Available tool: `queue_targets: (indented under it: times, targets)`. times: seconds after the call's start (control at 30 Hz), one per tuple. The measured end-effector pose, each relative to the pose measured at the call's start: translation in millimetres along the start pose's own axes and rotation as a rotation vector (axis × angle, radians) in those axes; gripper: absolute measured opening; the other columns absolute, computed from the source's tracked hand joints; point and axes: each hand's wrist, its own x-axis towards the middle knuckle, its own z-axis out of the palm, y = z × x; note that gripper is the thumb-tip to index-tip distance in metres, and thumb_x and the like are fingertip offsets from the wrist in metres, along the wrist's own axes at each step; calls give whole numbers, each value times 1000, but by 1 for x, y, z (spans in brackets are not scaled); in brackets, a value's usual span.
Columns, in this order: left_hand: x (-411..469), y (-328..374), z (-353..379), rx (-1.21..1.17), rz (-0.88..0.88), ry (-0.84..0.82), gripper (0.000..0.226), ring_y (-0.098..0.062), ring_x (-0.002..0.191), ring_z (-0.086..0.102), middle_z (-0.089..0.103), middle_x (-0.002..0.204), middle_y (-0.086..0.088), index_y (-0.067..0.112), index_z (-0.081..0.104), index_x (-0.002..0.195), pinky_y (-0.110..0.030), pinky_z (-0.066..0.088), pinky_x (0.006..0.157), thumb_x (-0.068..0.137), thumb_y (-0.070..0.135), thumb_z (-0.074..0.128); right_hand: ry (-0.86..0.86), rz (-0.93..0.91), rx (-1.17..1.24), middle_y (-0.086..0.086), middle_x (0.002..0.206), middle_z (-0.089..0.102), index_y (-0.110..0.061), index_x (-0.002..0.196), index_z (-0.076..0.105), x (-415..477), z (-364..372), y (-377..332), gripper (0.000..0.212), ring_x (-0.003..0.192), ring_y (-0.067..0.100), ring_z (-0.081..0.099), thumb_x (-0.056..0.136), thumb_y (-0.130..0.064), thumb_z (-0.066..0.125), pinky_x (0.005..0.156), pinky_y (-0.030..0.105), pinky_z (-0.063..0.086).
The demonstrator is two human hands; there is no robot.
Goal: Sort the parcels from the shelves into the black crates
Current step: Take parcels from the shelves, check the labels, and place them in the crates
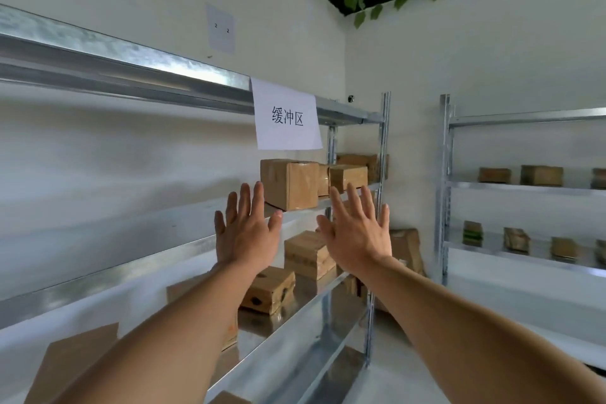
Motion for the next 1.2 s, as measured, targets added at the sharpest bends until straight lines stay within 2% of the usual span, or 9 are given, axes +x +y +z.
queue_targets:
  times: [0.17,0.33,0.57,0.7,0.8,0.97,1.03,1.1,1.2]
  targets:
    - [88,-7,69,-40,-49,-25,67,-24,153,-8,-12,166,1,31,-10,157,-49,0,122,100,59,15,-14,-14,-4,0,168,-18,-38,161,-7,89,61,16,67,153,26,-22,102,-65,11,122,58,-11]
    - [177,7,117,-252,-181,-84,66,-24,153,-2,-6,166,3,32,-5,158,-50,3,123,101,58,17,-39,46,62,0,170,-11,-36,162,0,176,97,37,66,155,25,-17,103,-64,13,122,58,-7]
    - [265,29,167,-724,-416,-134,63,-32,148,24,18,164,-3,28,11,159,-47,19,118,102,55,22,-123,282,583,0,169,19,-29,161,20,272,137,59,66,156,24,11,103,-61,19,123,59,15]
    - [301,40,193,-1060,-675,-125,65,-30,140,37,36,157,-7,20,34,152,-43,29,114,101,59,26,-230,425,883,11,156,41,-12,153,39,321,147,74,59,142,31,40,109,-48,20,115,44,32]
    - [323,42,206,-1136,-772,-46,64,-29,140,37,36,156,-6,19,36,151,-42,28,113,102,58,25,-279,483,1092,18,150,47,-3,149,43,370,168,87,62,138,34,45,110,-47,22,111,42,36]
    - [341,49,218,-1141,-902,117,58,-30,139,38,37,153,-10,13,36,150,-42,28,113,106,49,25,-413,581,1261,3,112,59,-15,127,56,431,219,93,67,105,25,57,92,-70,40,92,43,48]
    - [349,51,222,-1134,-943,159,55,-30,119,54,52,140,-12,15,48,139,-41,41,103,105,52,24,-512,571,1334,3,121,62,-14,129,56,450,237,92,81,108,29,61,84,-79,40,99,48,51]
    - [355,55,226,-1133,-972,190,55,-25,83,61,67,105,-9,17,61,116,-34,49,73,104,55,24,-693,555,1417,6,133,58,-15,137,51,458,241,90,81,116,32,57,87,-78,39,104,52,47]
    - [359,62,231,-1073,-980,231,55,-22,74,60,66,84,-6,19,67,98,-32,46,62,104,55,25,-885,444,1488,7,115,65,-15,124,58,465,243,95,65,107,30,61,94,-70,41,102,50,48]
